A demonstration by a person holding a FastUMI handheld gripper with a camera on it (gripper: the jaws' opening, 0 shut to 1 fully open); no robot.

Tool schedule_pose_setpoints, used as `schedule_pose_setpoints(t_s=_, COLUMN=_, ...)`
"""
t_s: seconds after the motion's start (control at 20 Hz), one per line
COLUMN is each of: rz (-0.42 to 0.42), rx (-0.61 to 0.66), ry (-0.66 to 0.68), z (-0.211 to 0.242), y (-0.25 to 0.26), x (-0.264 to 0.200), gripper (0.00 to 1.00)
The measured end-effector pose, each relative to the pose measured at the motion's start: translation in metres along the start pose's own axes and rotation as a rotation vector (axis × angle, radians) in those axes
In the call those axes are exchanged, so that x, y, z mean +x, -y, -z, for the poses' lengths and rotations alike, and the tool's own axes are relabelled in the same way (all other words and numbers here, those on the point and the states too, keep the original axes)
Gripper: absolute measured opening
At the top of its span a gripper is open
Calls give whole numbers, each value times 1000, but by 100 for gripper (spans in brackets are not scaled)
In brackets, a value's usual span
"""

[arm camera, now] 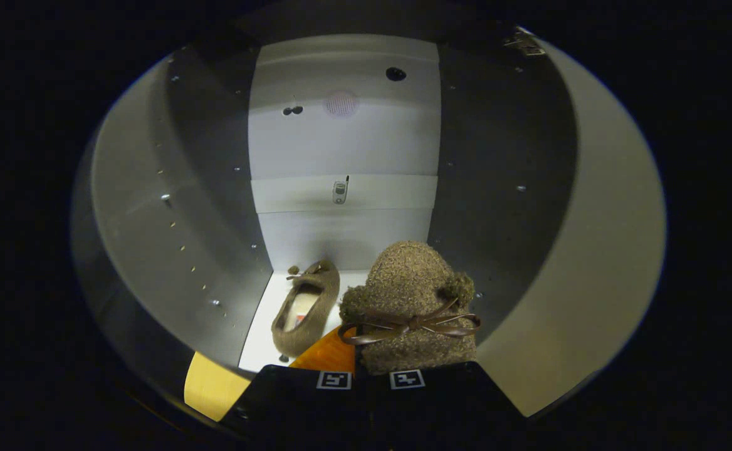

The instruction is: Open the shoe cabinet door, grab the shoes and put them into the shoe cabinet, then close the shoe cabinet door.

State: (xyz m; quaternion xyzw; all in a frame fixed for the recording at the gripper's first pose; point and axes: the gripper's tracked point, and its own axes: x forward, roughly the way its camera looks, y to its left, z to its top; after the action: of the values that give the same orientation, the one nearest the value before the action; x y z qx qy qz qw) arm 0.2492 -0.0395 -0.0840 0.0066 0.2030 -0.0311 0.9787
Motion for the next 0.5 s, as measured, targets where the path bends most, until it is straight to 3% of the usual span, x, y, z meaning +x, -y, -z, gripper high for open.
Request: schedule_pose_setpoints(t_s=0.5, rz=40, rx=32, ry=-208, z=41, y=10, x=150, gripper=7)
